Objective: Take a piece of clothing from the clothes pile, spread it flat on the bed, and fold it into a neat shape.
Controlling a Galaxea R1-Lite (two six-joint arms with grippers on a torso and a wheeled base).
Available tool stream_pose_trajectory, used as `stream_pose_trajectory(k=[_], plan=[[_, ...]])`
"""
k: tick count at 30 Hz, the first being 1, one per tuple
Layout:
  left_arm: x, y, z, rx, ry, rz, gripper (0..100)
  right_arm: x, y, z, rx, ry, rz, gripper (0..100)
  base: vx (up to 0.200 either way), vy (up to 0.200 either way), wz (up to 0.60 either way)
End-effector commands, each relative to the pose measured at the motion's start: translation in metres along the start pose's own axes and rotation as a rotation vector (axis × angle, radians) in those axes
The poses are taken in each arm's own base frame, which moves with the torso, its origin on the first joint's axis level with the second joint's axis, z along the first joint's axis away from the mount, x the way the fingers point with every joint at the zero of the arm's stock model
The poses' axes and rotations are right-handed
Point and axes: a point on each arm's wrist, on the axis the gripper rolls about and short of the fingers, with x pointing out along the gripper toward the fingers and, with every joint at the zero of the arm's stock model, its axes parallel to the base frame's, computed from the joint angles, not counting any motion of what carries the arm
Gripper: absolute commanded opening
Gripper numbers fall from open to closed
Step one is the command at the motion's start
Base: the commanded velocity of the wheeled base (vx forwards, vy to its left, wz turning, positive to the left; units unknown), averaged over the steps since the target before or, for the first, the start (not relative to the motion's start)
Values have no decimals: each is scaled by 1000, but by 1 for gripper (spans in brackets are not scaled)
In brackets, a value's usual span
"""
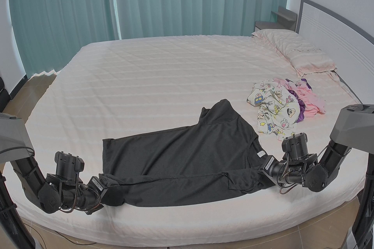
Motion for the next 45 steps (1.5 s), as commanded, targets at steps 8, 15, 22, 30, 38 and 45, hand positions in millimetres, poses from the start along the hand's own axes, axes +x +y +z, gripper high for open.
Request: stream_pose_trajectory(k=[8, 15, 22, 30, 38, 45], plan=[[0, 0, 0, -1, 1, 2, 100, -15, -12, 3, -33, -29, -39, 0, 0, 0, 0], [0, 0, 0, -1, 1, 2, 100, -11, -8, 3, -73, -44, 47, 100, 0, 0, 0], [0, 0, 0, 1, 1, 2, 100, 3, -7, 3, -120, -25, 110, 100, 0, 0, 0], [0, 0, 0, 1, 1, 2, 100, 16, -8, -2, -158, -4, 138, 100, 0, 0, 0], [0, 0, 0, 1, 1, 2, 100, 21, -19, -1, -158, -3, 101, 0, 0, 0, 0], [0, 0, -1, 2, 2, 1, 100, 9, -23, 0, -142, -20, 91, 0, 0, 0, 0]])
